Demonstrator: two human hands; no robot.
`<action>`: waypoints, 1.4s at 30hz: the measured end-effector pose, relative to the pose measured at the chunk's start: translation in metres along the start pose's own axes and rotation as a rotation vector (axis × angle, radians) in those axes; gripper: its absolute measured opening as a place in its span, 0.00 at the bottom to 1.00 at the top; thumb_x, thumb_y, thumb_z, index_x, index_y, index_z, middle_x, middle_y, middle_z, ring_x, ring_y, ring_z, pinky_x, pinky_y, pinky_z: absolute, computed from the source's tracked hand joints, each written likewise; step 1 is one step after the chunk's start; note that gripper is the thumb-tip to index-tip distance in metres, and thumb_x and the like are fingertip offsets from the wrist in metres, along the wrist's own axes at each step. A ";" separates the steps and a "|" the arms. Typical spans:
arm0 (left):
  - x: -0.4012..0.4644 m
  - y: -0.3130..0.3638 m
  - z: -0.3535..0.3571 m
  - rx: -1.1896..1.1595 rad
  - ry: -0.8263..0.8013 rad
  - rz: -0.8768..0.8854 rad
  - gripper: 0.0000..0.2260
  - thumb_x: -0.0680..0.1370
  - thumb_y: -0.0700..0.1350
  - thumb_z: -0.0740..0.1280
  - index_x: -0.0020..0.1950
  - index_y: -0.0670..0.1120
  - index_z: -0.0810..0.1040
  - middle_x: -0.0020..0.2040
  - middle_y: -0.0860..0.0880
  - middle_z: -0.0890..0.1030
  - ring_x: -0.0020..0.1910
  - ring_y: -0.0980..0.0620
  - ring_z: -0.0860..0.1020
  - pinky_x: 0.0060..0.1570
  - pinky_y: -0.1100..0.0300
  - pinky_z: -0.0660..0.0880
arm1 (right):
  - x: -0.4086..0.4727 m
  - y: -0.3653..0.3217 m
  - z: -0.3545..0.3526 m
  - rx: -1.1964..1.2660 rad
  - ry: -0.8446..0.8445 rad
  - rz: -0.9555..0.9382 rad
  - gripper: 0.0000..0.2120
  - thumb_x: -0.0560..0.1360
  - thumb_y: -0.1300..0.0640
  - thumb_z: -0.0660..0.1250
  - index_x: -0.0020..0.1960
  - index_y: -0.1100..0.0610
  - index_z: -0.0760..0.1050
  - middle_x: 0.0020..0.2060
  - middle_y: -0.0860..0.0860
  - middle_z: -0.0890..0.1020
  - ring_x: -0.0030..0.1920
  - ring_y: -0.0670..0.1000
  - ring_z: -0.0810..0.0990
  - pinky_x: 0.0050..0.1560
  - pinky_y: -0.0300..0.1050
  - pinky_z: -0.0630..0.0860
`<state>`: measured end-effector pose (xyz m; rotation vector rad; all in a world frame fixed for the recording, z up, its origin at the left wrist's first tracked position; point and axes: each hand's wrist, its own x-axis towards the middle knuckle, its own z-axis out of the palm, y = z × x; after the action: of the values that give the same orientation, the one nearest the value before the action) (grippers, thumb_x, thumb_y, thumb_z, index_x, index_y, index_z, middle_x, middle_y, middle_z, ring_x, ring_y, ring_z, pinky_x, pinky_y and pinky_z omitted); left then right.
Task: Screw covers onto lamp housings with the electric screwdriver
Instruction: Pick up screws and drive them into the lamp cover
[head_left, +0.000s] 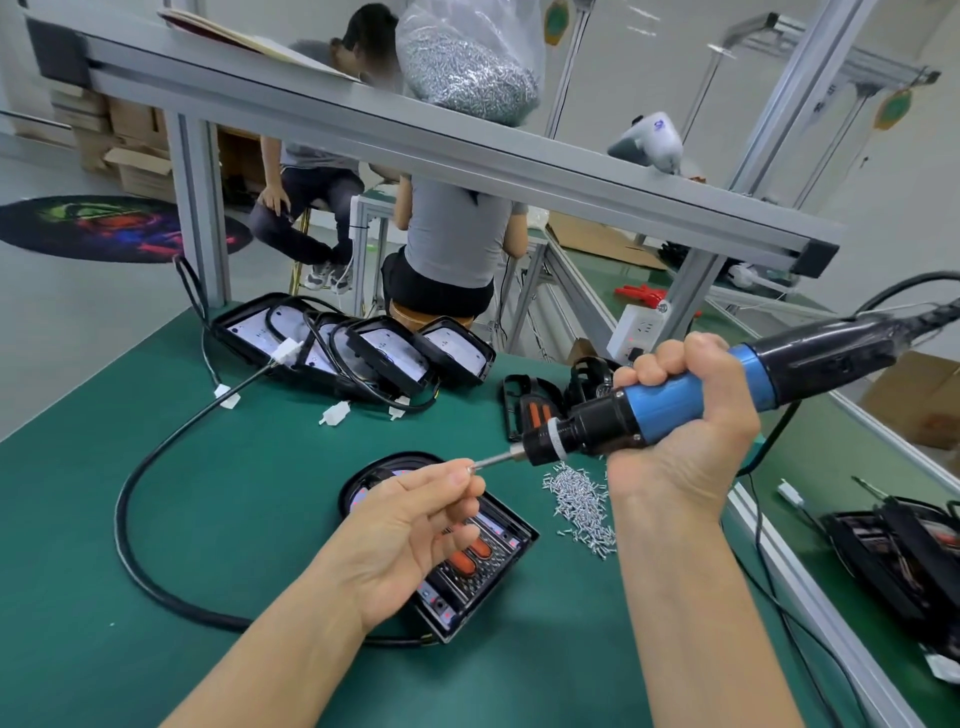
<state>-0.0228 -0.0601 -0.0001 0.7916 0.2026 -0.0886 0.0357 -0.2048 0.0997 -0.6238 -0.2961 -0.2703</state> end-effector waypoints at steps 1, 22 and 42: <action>0.000 -0.001 0.000 0.003 0.001 -0.001 0.07 0.68 0.39 0.69 0.45 0.39 0.82 0.37 0.46 0.82 0.32 0.54 0.79 0.29 0.62 0.79 | 0.000 0.000 0.000 -0.003 0.000 0.000 0.08 0.66 0.63 0.65 0.39 0.54 0.67 0.27 0.47 0.72 0.25 0.45 0.71 0.31 0.38 0.72; 0.004 -0.016 0.001 0.143 0.103 0.352 0.05 0.65 0.38 0.70 0.38 0.41 0.85 0.35 0.43 0.83 0.32 0.53 0.80 0.33 0.63 0.78 | -0.008 0.006 -0.006 0.014 0.047 -0.044 0.08 0.65 0.65 0.65 0.38 0.54 0.68 0.26 0.48 0.72 0.25 0.46 0.71 0.29 0.39 0.71; 0.045 0.028 -0.058 1.428 0.492 -0.094 0.25 0.58 0.71 0.71 0.40 0.52 0.74 0.52 0.47 0.74 0.62 0.44 0.68 0.59 0.54 0.64 | 0.002 0.057 -0.017 -0.166 0.058 -0.044 0.11 0.65 0.68 0.65 0.42 0.56 0.69 0.25 0.49 0.72 0.24 0.48 0.72 0.31 0.39 0.73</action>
<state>0.0166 0.0006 -0.0300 2.2309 0.6713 -0.1225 0.0601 -0.1707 0.0571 -0.7728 -0.2332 -0.3570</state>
